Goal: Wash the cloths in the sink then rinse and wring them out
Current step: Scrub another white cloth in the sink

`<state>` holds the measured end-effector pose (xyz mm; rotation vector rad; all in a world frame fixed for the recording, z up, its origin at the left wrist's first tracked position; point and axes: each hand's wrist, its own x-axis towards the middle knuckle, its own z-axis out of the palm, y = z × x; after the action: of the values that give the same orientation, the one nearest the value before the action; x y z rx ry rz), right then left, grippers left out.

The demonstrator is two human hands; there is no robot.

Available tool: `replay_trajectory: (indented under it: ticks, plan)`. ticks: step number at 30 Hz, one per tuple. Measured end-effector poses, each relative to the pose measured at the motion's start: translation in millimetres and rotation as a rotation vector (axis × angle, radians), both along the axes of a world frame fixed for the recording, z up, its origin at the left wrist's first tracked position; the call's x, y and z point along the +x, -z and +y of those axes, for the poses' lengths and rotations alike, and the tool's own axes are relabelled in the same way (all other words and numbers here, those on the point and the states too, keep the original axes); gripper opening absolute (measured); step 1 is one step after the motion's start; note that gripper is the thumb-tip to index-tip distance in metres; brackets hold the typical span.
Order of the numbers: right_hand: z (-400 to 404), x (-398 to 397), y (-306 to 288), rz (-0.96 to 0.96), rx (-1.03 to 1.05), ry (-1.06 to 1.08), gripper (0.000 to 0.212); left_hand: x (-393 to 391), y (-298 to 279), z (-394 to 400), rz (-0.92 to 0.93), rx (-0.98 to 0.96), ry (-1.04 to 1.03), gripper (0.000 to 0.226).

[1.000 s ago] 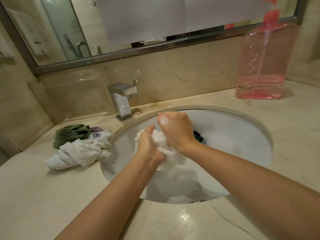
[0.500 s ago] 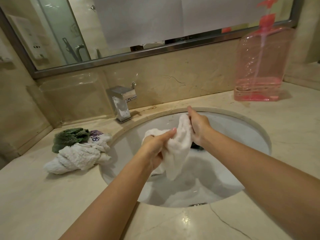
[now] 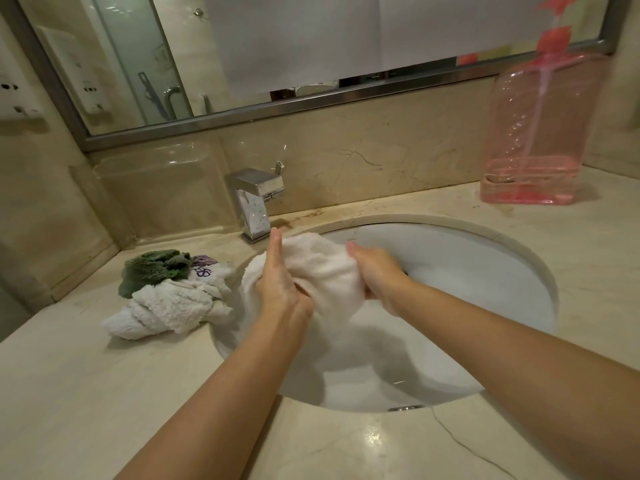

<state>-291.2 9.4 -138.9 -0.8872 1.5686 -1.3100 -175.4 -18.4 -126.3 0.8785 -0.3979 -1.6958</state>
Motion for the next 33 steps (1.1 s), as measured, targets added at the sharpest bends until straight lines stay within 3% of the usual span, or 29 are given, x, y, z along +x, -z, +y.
replay_trajectory:
  ticks: [4, 7, 9, 12, 15, 16, 19, 20, 23, 24, 26, 28, 31, 33]
  plan:
    - [3, 0, -9, 0.306, -0.375, 0.358, 0.05, -7, 1, 7, -0.314, -0.069, -0.125, 0.039]
    - [13, 9, -17, 0.399, -0.649, 0.338, 0.059, -9, 2, 11, -0.421, -0.194, -0.117, 0.048]
    - [16, 24, -14, 0.522, -0.789, 0.284, 0.06, -10, 1, 14, -0.468, -0.238, -0.098, 0.042]
    - [12, 26, -7, 0.695, -0.702, 0.303, 0.054, -18, -2, 25, -0.417, -0.265, 0.005, 0.017]
    - [12, 10, -10, 0.552, -0.334, 0.31, 0.052, -27, 0, 33, -0.415, -0.246, 0.085, 0.024]
    - [16, 14, -11, 0.576, -0.385, 0.302, 0.052, -27, 1, 32, -0.377, -0.231, 0.113, 0.025]
    - [22, 43, -2, 0.877, -0.8, 0.269, 0.042, -15, 3, 29, -0.204, -0.149, 0.094, 0.035]
    - [18, 45, 1, 0.974, -0.815, 0.21, 0.038, -13, 2, 26, -0.222, -0.118, 0.074, 0.036]
    - [-7, 26, 0, 0.99, -0.487, 0.18, 0.033, -12, -2, 25, -0.269, -0.028, 0.092, 0.037]
    - [-8, 27, 1, 1.049, -0.55, 0.234, 0.034, -11, -2, 24, -0.269, -0.019, 0.102, 0.036]
    - [3, 50, 3, 1.114, -0.633, 0.039, 0.035, -6, 0, 21, -0.243, -0.055, 0.067, 0.033]
    - [0, 57, 9, 1.179, -0.698, -0.059, 0.052, -4, 0, 20, -0.229, -0.072, 0.027, 0.034]
    - [-7, 41, -1, 0.983, -0.61, 0.181, 0.047, -6, -7, 29, -0.303, 0.019, 0.069, 0.031]
    - [3, 46, -2, 1.021, -0.791, 0.239, 0.045, -5, -11, 36, -0.379, -0.054, 0.111, 0.036]
